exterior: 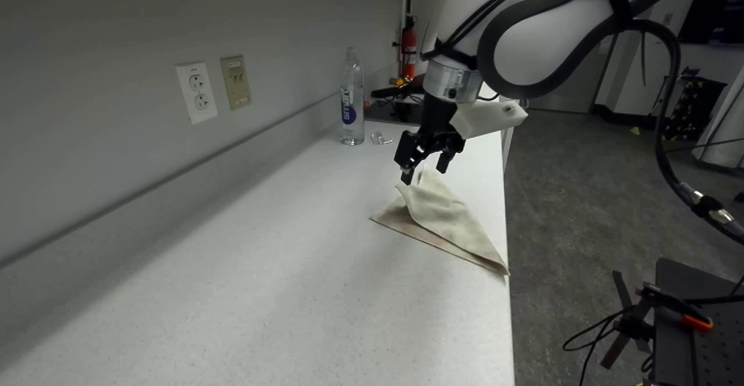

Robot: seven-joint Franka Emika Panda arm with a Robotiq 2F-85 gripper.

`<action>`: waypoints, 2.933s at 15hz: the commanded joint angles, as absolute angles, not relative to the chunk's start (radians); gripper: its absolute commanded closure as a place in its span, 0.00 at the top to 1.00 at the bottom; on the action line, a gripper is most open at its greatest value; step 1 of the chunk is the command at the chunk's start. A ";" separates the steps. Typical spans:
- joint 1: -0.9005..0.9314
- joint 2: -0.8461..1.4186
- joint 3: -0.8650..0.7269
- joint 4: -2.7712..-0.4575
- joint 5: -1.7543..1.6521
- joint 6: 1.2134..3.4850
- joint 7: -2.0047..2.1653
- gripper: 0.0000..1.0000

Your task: Fold the cloth

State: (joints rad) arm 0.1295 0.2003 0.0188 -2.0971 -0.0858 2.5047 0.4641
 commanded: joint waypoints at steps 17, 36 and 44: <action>0.106 0.056 0.047 -2.449 -0.022 2.487 0.389 1.00; 0.106 0.106 0.079 -2.415 0.051 2.464 0.352 0.05; 0.107 0.070 0.059 -2.477 0.004 2.354 0.371 0.01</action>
